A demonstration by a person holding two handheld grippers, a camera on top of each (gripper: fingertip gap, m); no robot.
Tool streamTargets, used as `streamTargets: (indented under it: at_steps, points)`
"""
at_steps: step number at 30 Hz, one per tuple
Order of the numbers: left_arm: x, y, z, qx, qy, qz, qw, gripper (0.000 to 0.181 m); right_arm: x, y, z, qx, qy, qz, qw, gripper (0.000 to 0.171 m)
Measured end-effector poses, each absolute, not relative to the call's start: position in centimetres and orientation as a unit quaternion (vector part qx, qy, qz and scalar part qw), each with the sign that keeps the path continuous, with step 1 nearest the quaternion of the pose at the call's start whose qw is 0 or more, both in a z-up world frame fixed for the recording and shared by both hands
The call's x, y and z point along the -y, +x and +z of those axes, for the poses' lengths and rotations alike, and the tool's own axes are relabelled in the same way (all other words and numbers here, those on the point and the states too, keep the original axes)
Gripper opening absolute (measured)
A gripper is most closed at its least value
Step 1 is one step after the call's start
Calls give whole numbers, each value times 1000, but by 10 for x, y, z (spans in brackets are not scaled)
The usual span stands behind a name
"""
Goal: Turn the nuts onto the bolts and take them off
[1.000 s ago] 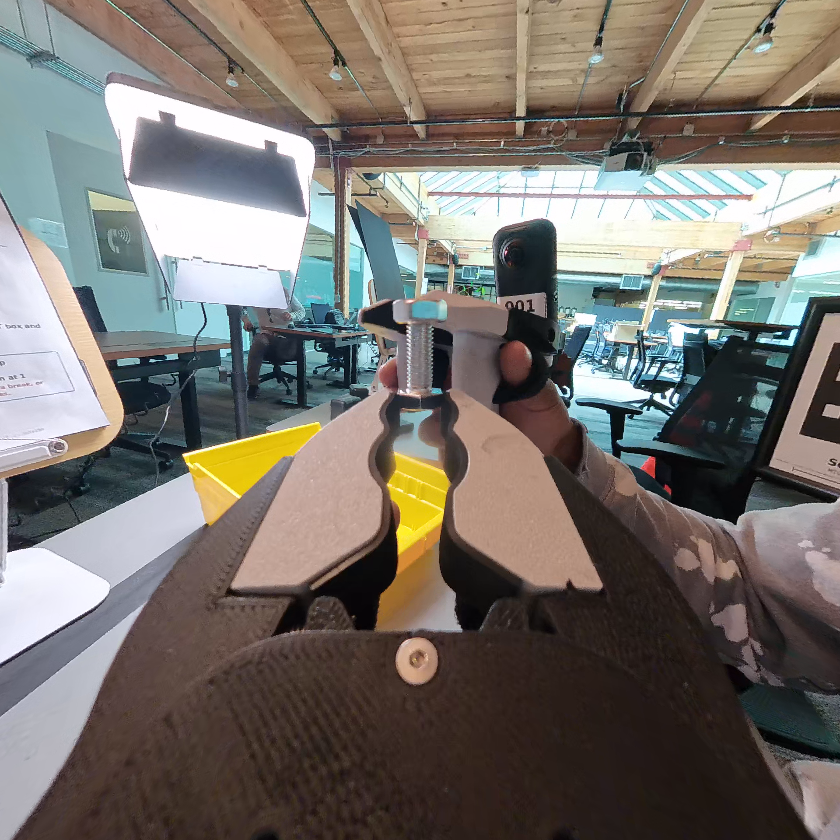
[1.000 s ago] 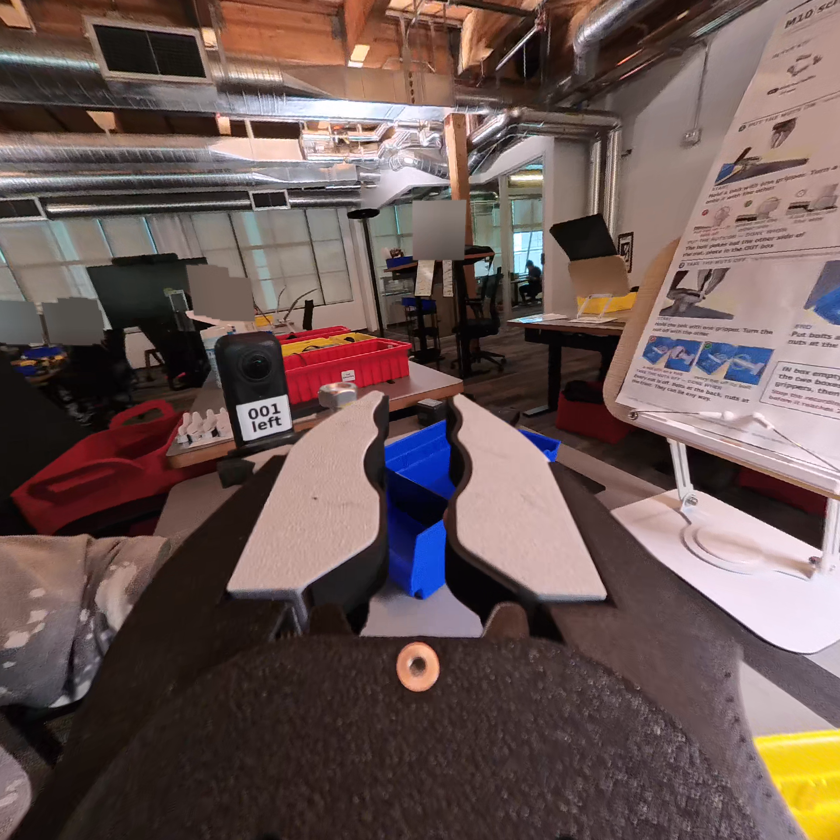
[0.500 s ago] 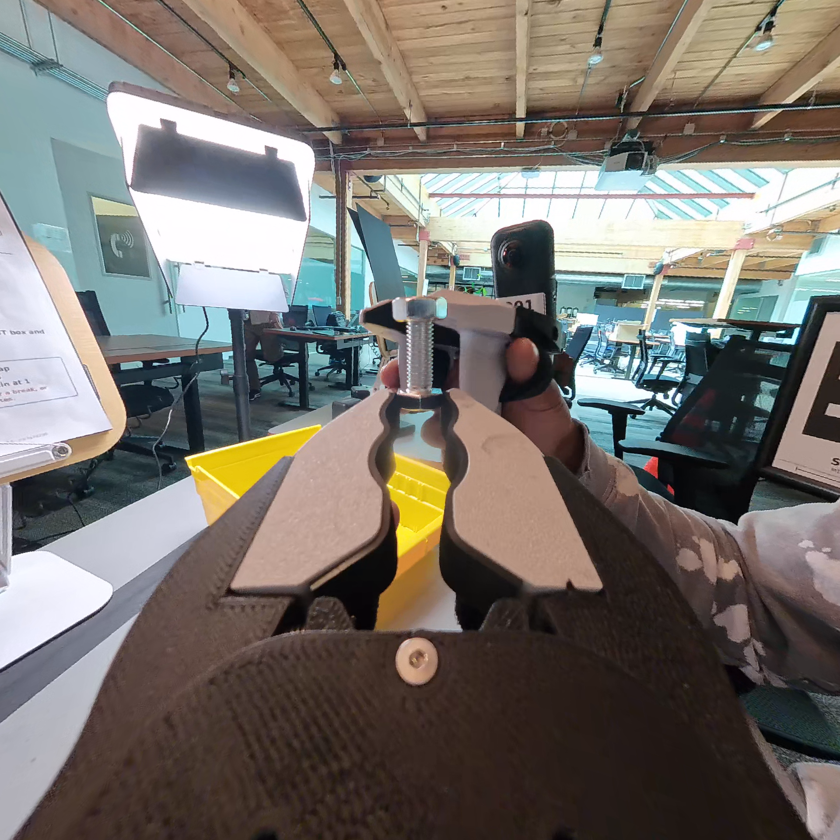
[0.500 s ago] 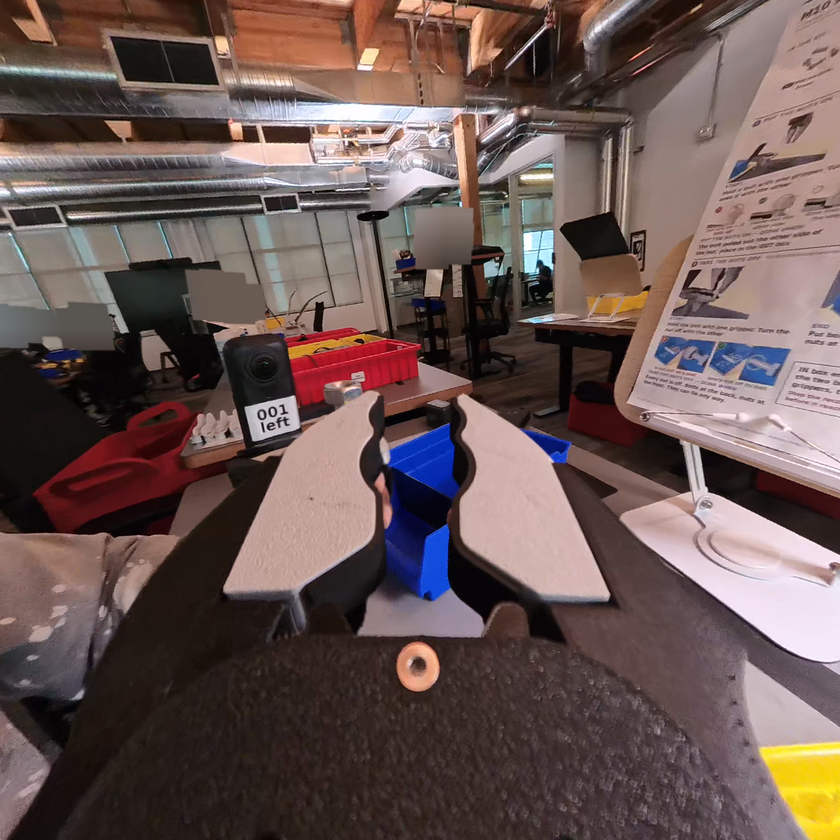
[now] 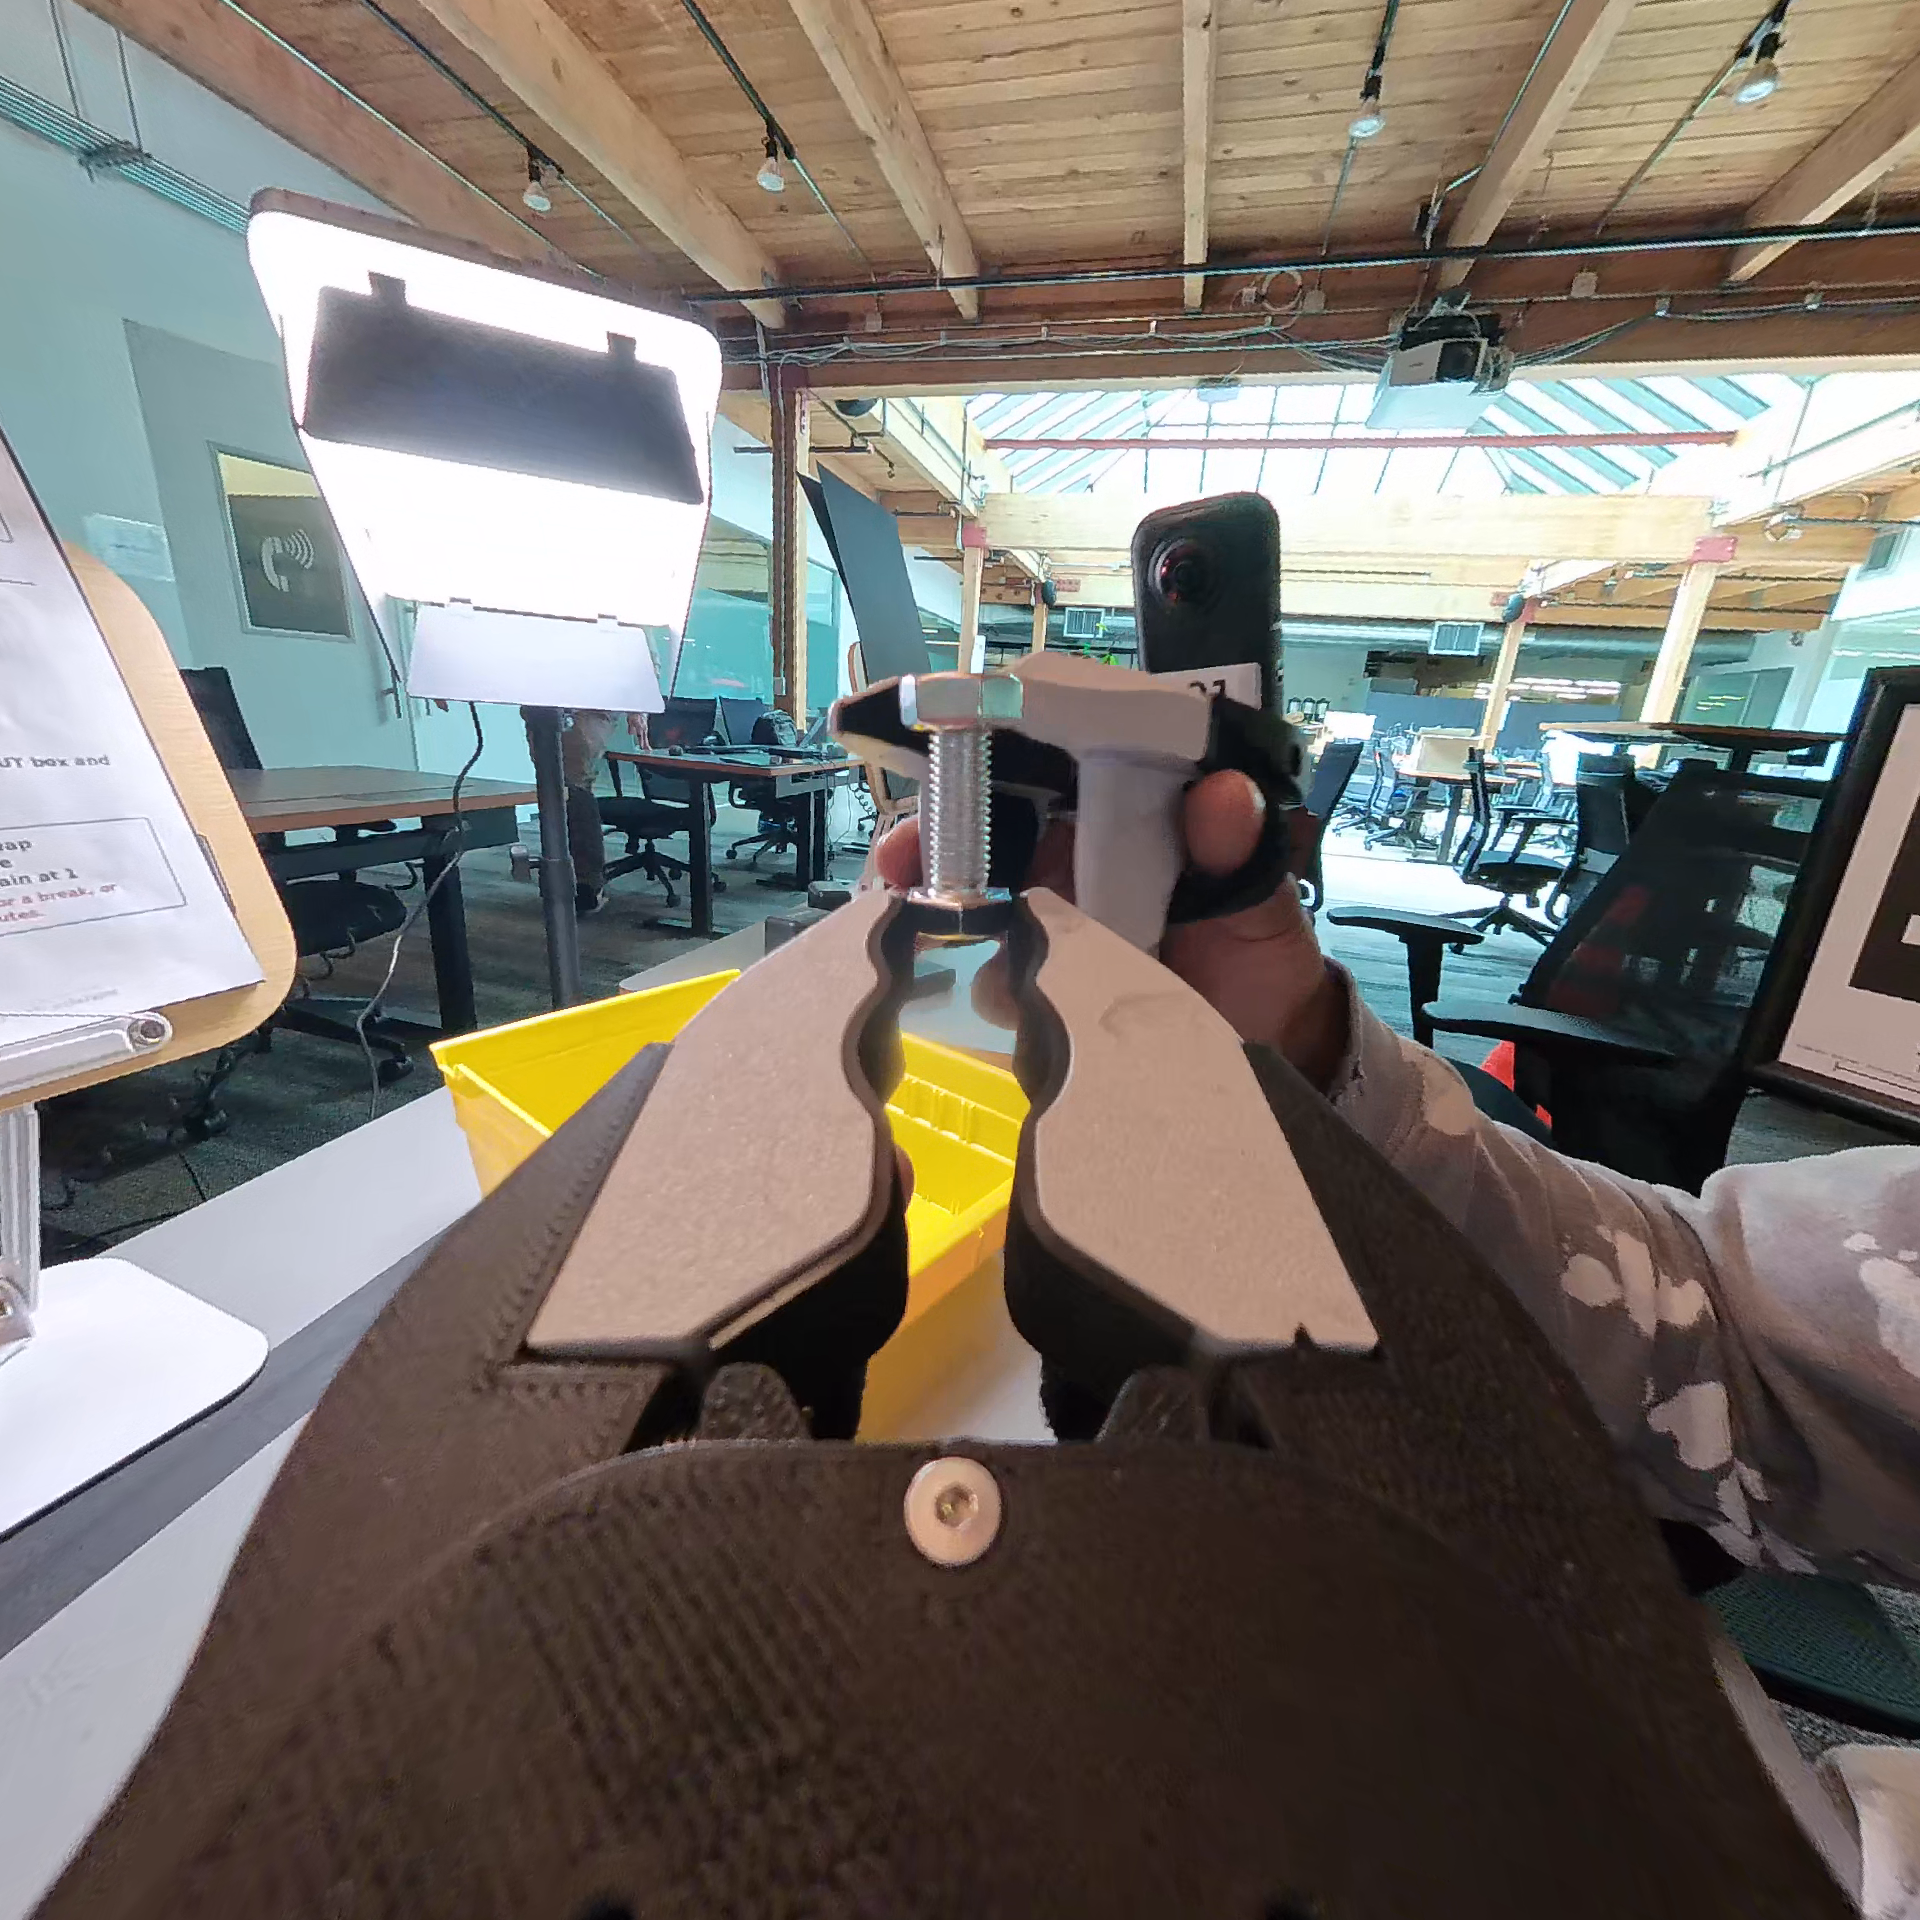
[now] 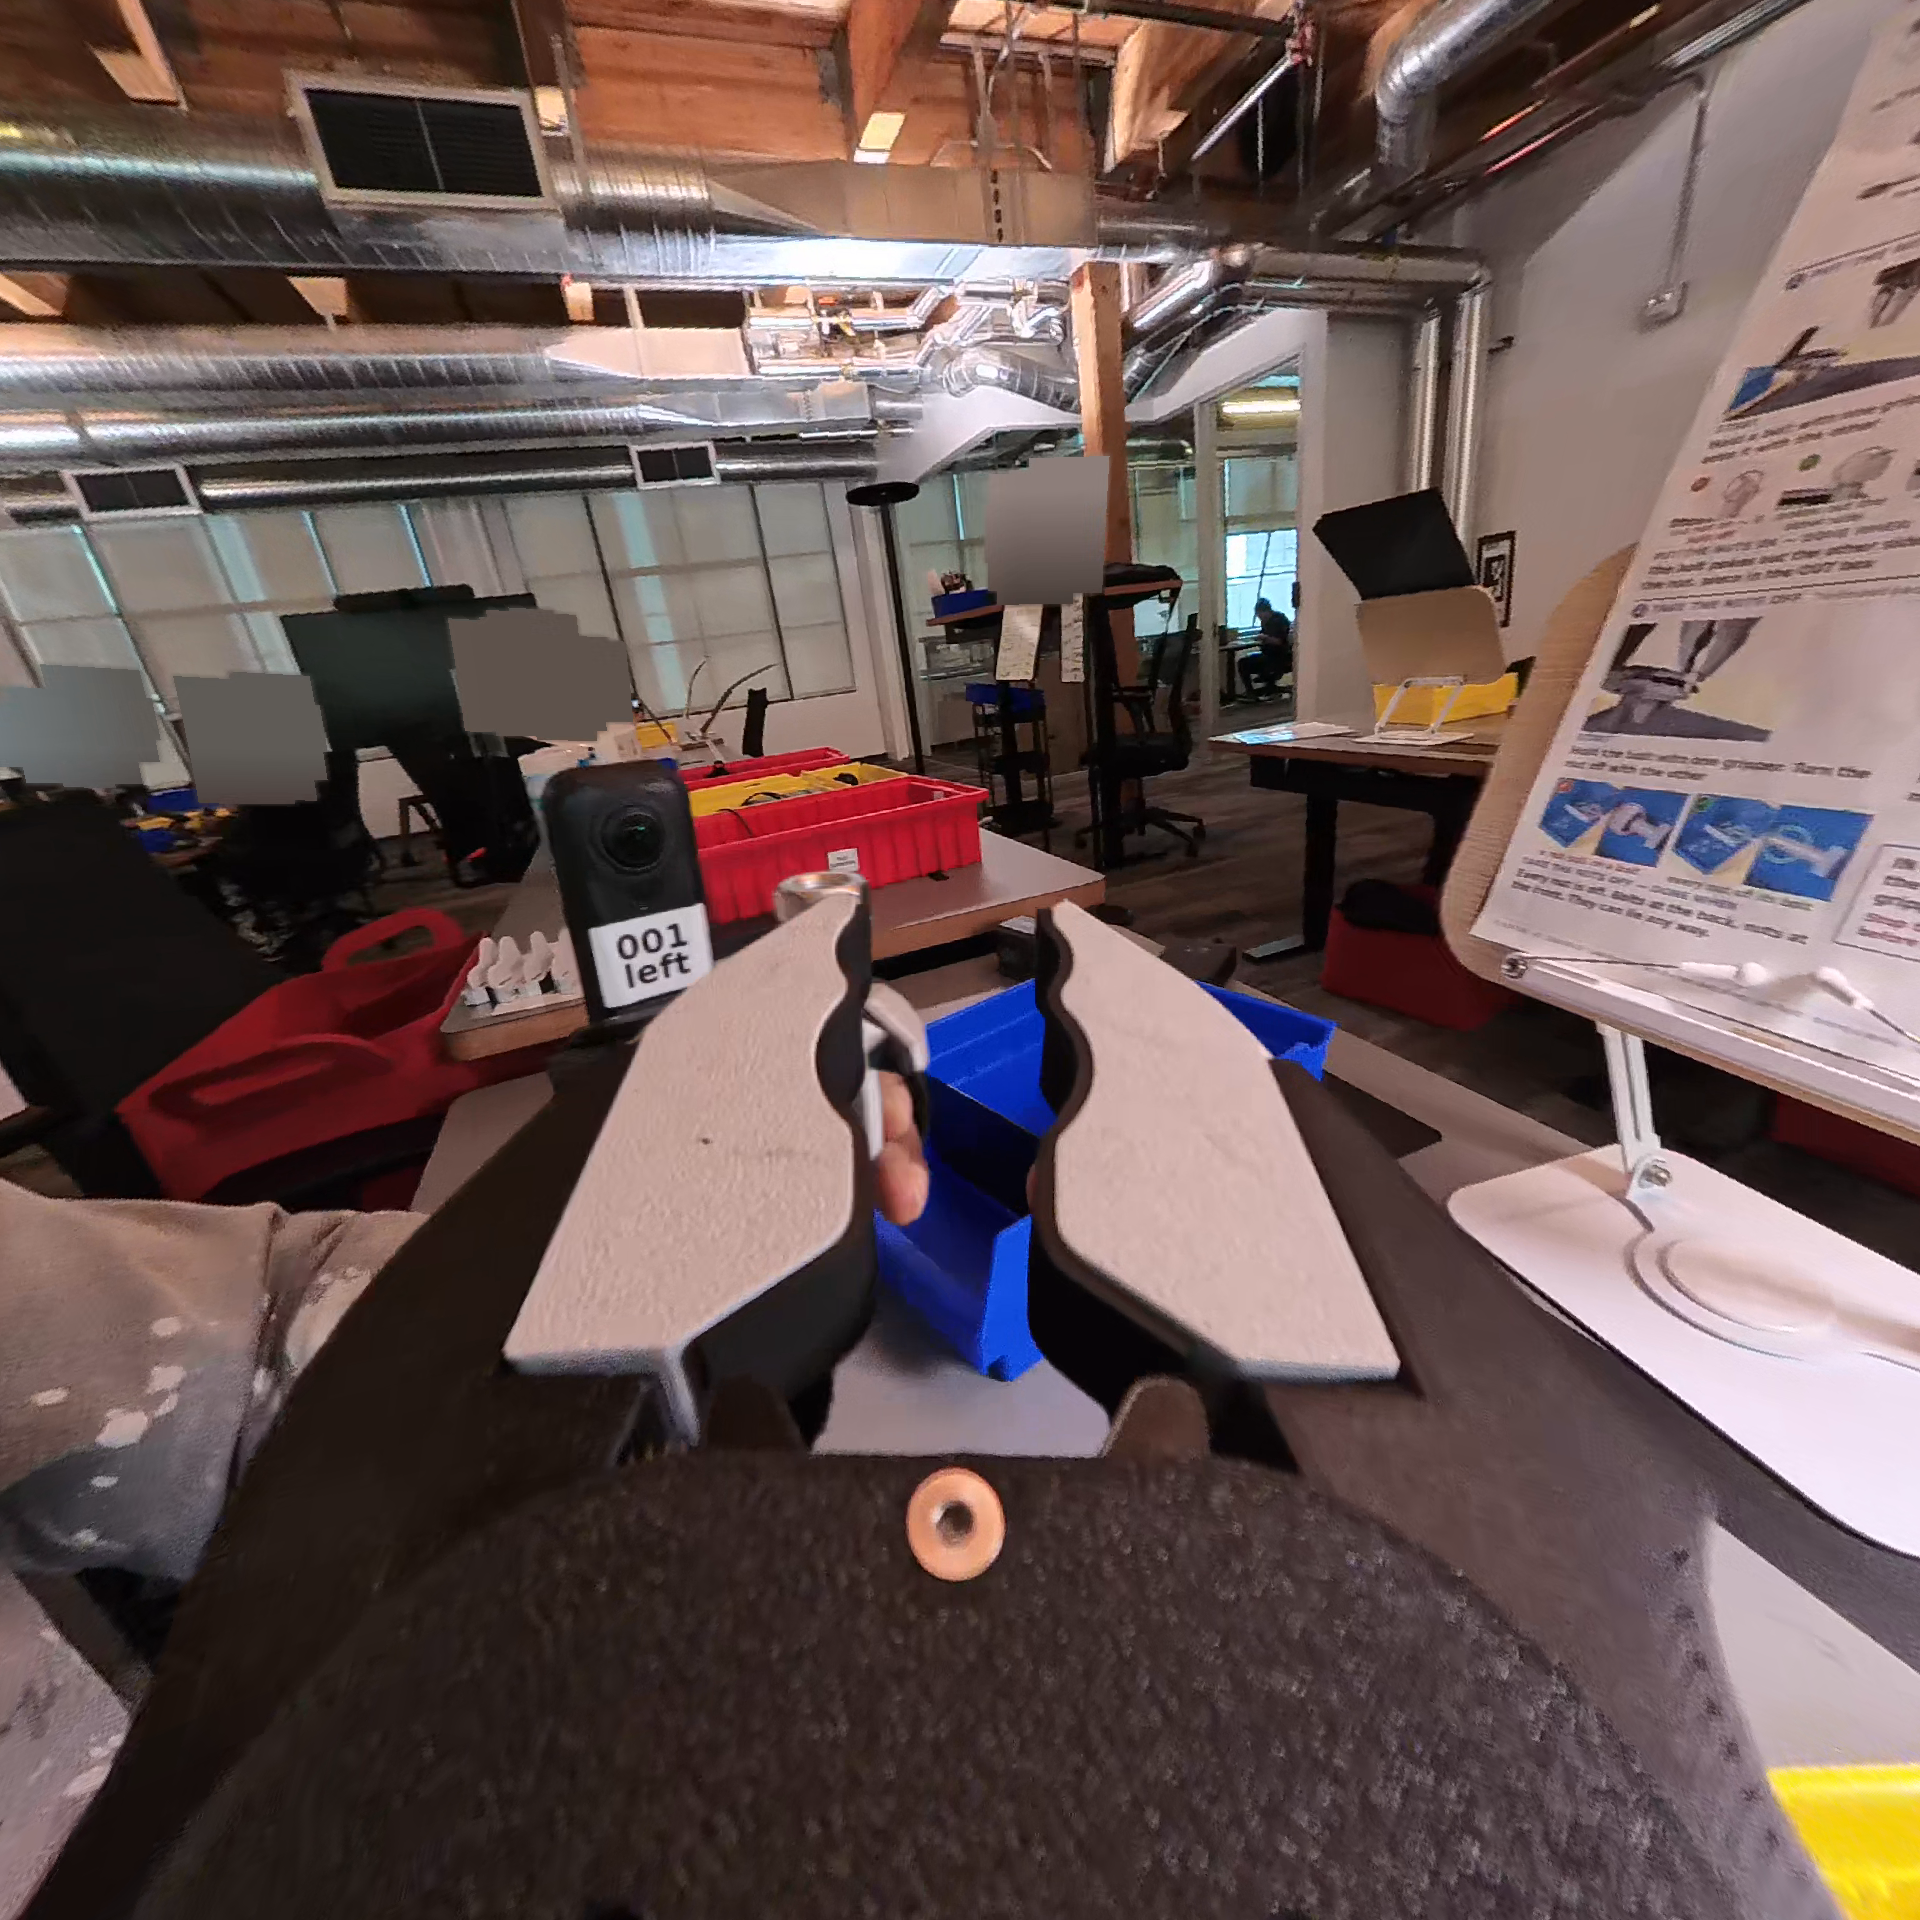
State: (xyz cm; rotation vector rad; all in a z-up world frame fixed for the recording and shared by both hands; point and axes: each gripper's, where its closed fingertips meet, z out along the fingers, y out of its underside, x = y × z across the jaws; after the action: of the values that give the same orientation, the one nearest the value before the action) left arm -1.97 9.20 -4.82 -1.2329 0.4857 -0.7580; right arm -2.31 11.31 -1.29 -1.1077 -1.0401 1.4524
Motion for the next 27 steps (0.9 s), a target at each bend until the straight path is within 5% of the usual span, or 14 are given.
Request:
streamTargets:
  at_steps: [6, 9, 19, 24, 27]
  points:
    - [-93, -17, -51, -221, -562, -341, 720, 18, -99, -31, -16, 451, -447, 599, 487, 38]
    - [-91, -20, -47, -219, -555, -347, 724, 18, -120, -23, -14, 416, -468, 592, 508, 21]
    - [-93, -17, -51, -222, -561, -343, 721, 18, -94, -31, -14, 452, -441, 606, 484, 37]
    - [-92, -19, -49, -221, -557, -344, 723, 18, -115, -25, -14, 422, -466, 591, 505, 21]
    - [-92, -19, -49, -220, -558, -344, 722, 18, -113, -23, -12, 422, -460, 602, 498, 25]
